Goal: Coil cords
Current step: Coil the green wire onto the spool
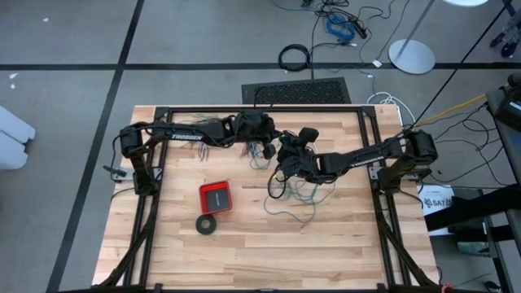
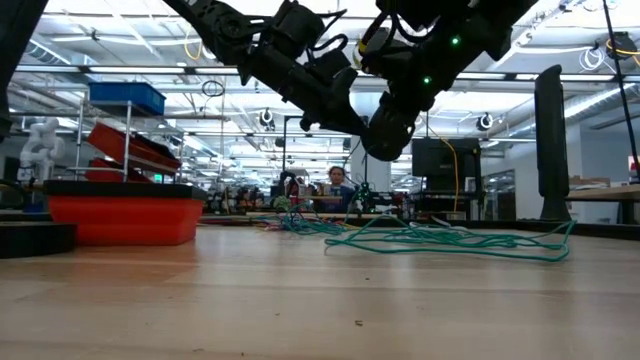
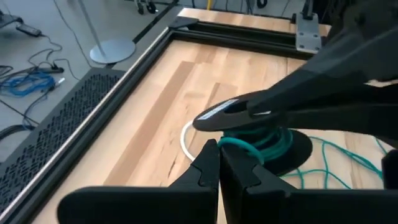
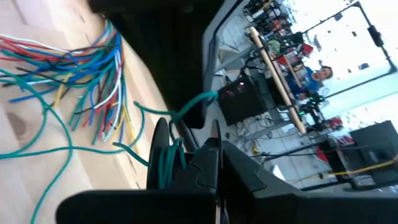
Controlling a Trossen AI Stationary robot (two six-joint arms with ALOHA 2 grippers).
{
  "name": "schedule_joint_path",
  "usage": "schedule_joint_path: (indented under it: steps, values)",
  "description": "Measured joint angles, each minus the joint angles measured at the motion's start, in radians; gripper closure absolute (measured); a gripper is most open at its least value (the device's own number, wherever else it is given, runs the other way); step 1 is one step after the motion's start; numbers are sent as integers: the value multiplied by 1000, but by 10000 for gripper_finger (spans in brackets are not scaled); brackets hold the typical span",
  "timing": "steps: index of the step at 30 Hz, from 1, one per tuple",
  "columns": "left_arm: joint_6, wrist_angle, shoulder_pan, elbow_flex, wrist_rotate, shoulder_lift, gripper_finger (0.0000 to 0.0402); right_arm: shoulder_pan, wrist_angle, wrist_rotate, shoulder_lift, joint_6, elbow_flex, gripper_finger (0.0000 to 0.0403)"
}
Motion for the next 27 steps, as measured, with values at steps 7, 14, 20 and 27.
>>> schedule_joint_path:
  steps: [7, 14, 20, 27]
  values:
    - [1, -17, -1, 1, -11, -5, 400, -8, -4, 33, 6, 5, 7, 403]
    - [1, -35, -2, 1, -51, -6, 400, -8, -13, 99, 6, 8, 7, 403]
    - [-22, -40, -19, 2, -61, -6, 400, -21, -72, 162, 6, 48, 7, 403]
    - [-23, -44, -82, 51, -61, -7, 400, -26, -80, 227, 6, 72, 7, 403]
